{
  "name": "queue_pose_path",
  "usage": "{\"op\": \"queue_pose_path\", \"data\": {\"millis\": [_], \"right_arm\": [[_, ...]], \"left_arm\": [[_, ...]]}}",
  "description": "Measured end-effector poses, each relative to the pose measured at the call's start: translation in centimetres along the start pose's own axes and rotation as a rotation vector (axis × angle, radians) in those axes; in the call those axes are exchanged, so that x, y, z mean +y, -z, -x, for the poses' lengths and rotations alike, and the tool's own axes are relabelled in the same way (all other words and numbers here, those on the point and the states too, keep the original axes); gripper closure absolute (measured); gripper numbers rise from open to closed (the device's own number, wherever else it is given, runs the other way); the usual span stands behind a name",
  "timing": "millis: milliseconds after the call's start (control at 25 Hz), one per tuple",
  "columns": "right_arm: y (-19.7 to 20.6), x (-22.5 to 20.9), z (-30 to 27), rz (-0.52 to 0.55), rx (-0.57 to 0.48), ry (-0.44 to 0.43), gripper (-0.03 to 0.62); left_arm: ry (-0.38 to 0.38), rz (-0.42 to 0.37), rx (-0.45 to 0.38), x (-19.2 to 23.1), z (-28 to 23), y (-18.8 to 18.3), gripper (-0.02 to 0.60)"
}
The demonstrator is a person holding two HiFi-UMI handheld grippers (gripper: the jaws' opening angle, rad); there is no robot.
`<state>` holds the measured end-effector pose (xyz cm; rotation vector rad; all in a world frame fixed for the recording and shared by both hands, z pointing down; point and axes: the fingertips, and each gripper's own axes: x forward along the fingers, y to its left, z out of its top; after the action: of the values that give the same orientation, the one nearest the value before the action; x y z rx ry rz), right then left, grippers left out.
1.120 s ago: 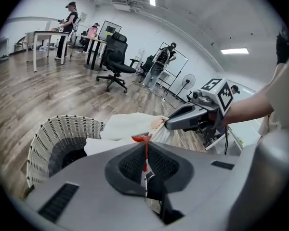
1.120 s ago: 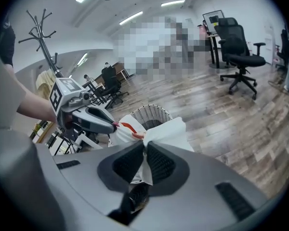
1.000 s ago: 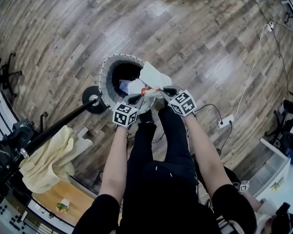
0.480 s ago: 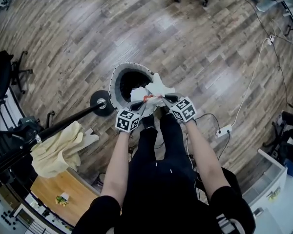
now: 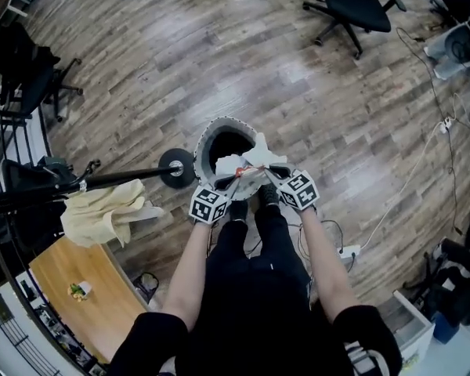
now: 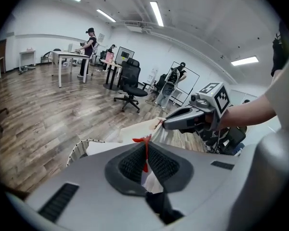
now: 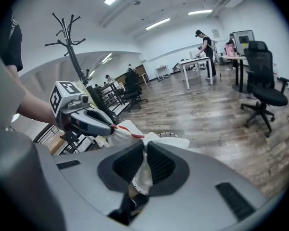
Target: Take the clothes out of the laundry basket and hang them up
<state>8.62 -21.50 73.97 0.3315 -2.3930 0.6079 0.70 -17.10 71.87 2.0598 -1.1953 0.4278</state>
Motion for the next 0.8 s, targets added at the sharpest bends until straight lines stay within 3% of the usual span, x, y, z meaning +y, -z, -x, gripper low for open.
{"op": "queue_pose_path", "data": {"millis": [320,800], "right_arm": [[-8.1,1.8,-1.1,0.156,-0.041,-0.134,0.560],[-17.6,9.5,-2.6,0.382,-0.084,-0.371,0.562]], "left_arm": [[-0.161,0.037,-0.133,0.8,5.2,-4.2,0.551],[-0.455,0.048,-0.315,2.0,16.0,-8.7,0.551]]}}
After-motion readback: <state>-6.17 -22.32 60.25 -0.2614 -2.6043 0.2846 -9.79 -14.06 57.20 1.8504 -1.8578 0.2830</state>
